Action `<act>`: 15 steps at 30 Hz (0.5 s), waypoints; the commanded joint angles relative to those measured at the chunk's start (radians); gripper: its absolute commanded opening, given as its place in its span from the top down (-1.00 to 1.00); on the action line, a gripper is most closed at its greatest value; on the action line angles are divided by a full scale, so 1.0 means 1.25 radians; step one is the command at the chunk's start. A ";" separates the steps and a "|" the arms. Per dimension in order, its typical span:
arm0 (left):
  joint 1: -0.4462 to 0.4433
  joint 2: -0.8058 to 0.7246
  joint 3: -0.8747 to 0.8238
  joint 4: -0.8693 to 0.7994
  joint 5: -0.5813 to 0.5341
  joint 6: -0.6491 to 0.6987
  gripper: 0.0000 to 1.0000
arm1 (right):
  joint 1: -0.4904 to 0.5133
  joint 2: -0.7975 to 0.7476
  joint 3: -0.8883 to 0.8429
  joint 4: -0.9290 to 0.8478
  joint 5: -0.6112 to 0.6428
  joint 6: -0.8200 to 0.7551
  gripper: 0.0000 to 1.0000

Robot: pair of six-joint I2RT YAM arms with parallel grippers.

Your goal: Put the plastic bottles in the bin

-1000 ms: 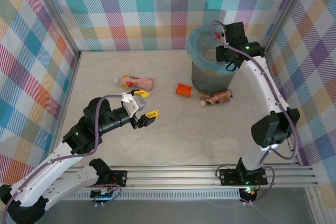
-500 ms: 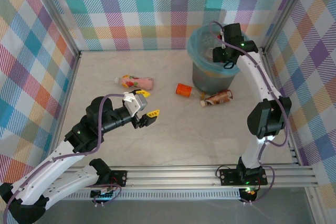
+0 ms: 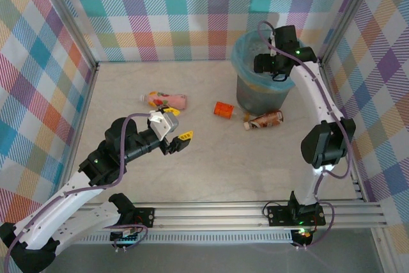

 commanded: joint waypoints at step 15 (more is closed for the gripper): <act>0.216 0.180 0.097 -0.100 -0.167 -0.333 -0.54 | 0.003 -0.251 0.004 0.011 -0.093 0.053 -0.63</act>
